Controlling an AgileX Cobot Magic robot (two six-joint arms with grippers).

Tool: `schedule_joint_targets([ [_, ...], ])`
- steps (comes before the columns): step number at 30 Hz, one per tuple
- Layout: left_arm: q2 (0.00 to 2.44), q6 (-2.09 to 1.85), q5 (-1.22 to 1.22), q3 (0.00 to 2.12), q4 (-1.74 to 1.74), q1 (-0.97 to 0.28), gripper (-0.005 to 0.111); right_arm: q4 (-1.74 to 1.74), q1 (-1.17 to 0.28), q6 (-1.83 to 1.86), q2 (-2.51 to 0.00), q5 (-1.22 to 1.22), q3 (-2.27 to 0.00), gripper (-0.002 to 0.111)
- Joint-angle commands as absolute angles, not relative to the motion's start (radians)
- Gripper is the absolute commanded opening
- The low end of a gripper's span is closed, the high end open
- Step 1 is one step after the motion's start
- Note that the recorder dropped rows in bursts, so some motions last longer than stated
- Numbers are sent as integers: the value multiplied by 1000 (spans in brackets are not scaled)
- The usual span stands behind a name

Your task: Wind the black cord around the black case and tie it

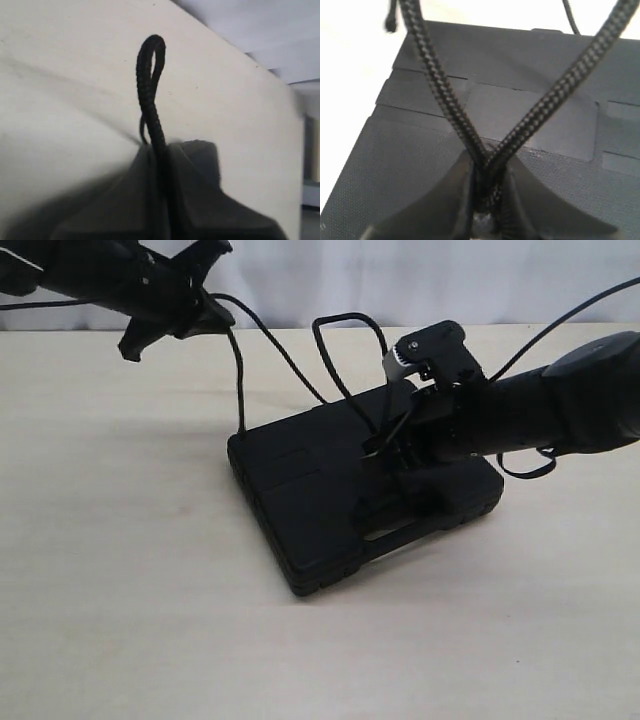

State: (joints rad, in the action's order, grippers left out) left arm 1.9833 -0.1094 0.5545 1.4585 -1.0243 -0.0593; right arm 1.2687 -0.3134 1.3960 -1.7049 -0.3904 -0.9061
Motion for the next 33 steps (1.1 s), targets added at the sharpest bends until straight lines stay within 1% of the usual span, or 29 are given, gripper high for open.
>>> schedule_joint_targets([
  [1, 1978, -79, 538, 1468, -1237, -60, 0, 1264, -315, 1454, -1707, -412, -902, 4],
  [12, 2011, 182, 479, 1468, -1279, -151, 0, 1219, -315, 1577, -1707, -443, -902, 4],
  [20, 2031, 243, 532, 1468, -1330, -158, 0, 1184, -315, 1577, -1707, -414, -902, 4],
  [33, 2031, 269, 693, 1468, -1413, -165, 0, 1188, -315, 1577, -1707, -385, -902, 4],
])
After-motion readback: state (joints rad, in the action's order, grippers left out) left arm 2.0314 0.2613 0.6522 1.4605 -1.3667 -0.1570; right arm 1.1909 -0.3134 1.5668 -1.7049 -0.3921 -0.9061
